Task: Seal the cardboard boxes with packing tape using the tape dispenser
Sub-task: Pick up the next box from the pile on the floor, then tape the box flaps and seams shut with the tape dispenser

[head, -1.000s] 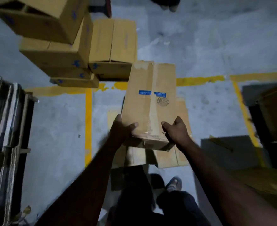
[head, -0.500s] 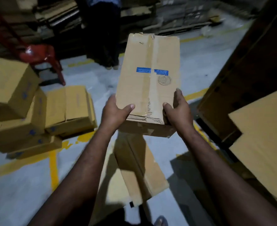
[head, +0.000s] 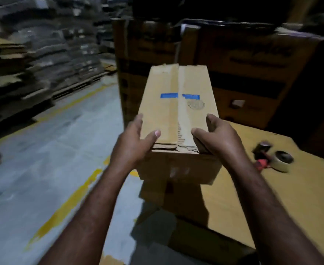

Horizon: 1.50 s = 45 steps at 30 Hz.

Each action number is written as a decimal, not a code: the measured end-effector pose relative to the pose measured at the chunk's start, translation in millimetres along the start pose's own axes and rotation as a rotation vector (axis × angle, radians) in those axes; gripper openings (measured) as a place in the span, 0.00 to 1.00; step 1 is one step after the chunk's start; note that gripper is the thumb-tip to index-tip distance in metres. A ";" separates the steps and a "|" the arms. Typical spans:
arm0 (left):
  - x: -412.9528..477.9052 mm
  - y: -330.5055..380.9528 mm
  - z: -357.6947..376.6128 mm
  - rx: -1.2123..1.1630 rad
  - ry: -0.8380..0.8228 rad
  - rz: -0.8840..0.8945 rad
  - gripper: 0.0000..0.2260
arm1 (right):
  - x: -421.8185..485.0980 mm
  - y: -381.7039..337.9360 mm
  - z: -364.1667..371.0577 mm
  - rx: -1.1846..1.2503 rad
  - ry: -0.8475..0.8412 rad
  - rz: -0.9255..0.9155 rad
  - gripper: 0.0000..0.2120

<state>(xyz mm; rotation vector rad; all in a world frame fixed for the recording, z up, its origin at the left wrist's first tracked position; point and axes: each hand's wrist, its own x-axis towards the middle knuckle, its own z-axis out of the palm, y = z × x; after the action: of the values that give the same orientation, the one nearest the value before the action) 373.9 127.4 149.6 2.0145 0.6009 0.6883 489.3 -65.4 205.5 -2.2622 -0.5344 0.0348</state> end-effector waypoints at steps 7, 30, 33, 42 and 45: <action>19.7 28.3 139.4 0.312 -0.260 0.086 0.26 | 25.2 126.6 -38.4 -0.034 0.099 0.288 0.30; 130.0 29.3 236.9 0.788 -0.855 0.700 0.34 | 48.3 185.6 -27.9 -0.462 0.037 0.244 0.38; 137.4 24.8 235.6 0.778 -0.823 0.670 0.37 | 56.6 182.0 -26.2 -0.484 0.033 0.240 0.37; 132.0 27.5 237.6 0.784 -0.820 0.621 0.43 | 98.1 264.7 -42.9 0.257 0.478 0.631 0.12; 128.7 29.6 239.3 0.795 -0.810 0.614 0.42 | 116.3 296.6 -23.3 0.267 0.385 0.789 0.13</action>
<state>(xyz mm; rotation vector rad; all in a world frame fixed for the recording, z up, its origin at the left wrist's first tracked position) 632.3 53.8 99.4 2.9845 -0.3161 -0.1408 708.2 -213.3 25.9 -2.0086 0.5471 0.0596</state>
